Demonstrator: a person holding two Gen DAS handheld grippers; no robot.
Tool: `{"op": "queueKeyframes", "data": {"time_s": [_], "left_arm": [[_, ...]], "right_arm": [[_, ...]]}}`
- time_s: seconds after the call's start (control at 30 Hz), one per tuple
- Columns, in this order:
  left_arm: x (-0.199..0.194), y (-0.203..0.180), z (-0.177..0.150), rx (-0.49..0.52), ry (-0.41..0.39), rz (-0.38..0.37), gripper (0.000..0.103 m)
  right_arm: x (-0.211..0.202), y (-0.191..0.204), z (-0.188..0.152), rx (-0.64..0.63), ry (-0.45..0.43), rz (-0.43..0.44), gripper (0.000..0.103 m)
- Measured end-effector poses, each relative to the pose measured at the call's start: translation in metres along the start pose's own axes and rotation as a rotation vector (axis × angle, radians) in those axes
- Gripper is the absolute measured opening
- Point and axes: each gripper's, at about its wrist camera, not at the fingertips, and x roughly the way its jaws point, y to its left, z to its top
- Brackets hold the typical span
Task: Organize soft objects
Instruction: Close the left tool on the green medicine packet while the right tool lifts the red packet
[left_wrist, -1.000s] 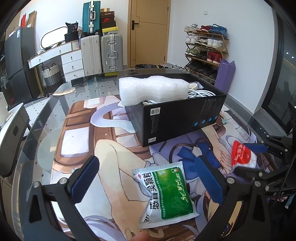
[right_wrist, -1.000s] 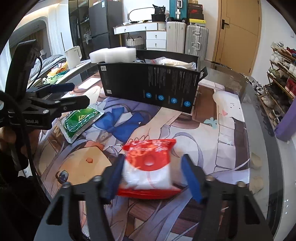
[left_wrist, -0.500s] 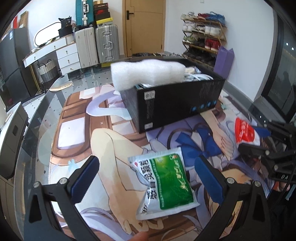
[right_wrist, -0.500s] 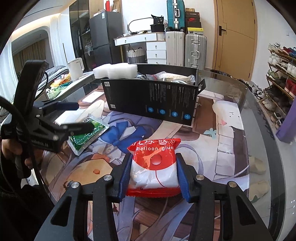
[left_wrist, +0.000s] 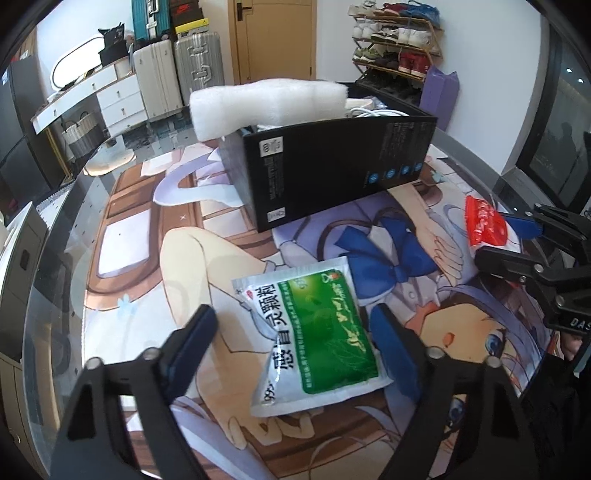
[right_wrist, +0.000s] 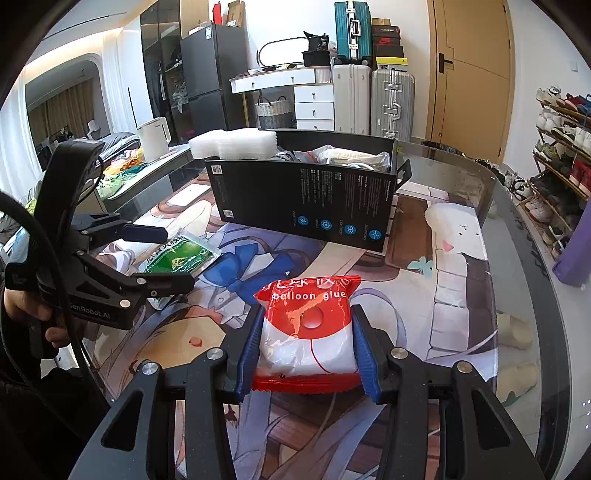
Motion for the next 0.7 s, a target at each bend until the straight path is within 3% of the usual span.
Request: {"op": "queueKeyframes", "data": {"time_s": [0.13,0.37,0.7], "left_arm": [[-0.004,-0.005,0.001,0.019,-0.018,-0.014,0.047],[-0.009,-0.007,0.003,0.018,-0.043,-0.03,0.041],[-0.032,-0.005,0.01,0.0,-0.15,-0.049,0.041]], "right_arm": [[-0.001,0.0,0.001,0.0,-0.006,-0.001,0.046],[-0.002,0.002,0.008,-0.013,-0.03,0.007,0.046],[-0.009,0.004,0.017,-0.013,-0.091,0.028,0.046]]}}
